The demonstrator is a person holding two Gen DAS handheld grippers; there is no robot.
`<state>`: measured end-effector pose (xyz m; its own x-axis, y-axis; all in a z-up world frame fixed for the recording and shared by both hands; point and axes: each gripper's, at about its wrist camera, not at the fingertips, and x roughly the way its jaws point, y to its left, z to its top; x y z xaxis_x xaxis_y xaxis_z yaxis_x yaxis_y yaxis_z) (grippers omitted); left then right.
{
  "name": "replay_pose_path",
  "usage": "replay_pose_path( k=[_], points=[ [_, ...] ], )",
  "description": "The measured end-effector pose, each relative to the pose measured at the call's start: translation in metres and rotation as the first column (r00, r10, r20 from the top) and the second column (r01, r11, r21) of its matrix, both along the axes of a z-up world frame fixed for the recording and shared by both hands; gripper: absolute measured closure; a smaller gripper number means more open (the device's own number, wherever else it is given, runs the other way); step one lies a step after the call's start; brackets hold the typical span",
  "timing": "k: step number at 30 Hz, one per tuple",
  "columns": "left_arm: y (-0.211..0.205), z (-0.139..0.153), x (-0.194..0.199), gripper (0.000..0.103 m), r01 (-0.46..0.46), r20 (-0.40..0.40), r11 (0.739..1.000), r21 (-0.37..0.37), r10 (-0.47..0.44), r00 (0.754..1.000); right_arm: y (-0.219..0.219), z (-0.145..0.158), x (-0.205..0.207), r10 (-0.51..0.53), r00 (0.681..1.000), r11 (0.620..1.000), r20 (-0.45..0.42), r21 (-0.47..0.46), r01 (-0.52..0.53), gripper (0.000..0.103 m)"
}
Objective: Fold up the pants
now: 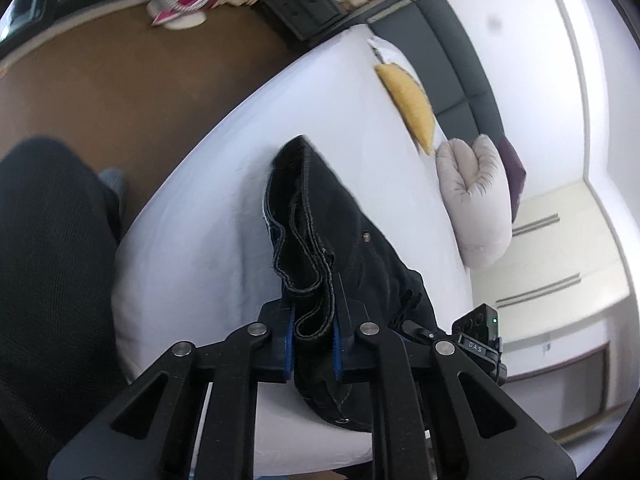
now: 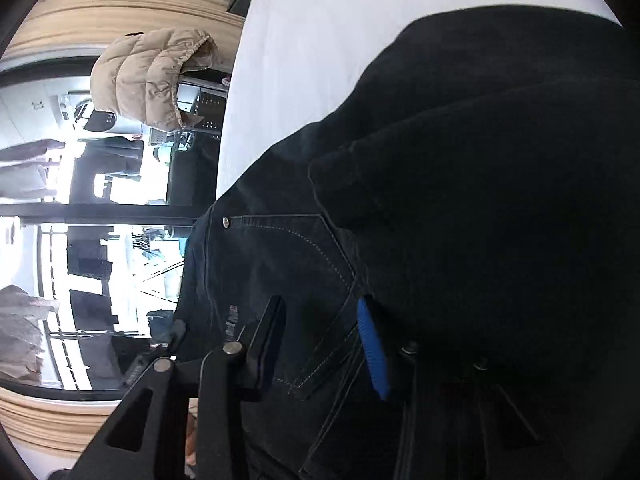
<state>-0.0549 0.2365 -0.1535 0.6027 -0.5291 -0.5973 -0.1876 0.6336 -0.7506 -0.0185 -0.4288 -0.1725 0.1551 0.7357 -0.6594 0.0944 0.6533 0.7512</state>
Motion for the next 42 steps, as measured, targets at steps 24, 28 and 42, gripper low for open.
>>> replay_pose_path(
  k=[24,28,42],
  points=[
    [-0.246,0.098,-0.004,0.093,0.398,0.236,0.759,0.515,-0.572,0.785,-0.01,0.117,0.002,0.079,0.969,0.99,0.234,0.096,-0.104,0.009],
    [-0.274,0.094,-0.01,0.093,0.422,0.23,0.722,0.548,-0.615,0.754,0.016,0.135,0.004,0.177,0.949,0.982,0.26,0.018,-0.188,0.009],
    [-0.342,0.091,-0.038,0.093,0.485,0.233,0.628,0.609,-0.725,0.648,0.013,0.132,-0.007,0.27,0.941,0.937,0.202,-0.282,-0.208,0.083]
  ],
)
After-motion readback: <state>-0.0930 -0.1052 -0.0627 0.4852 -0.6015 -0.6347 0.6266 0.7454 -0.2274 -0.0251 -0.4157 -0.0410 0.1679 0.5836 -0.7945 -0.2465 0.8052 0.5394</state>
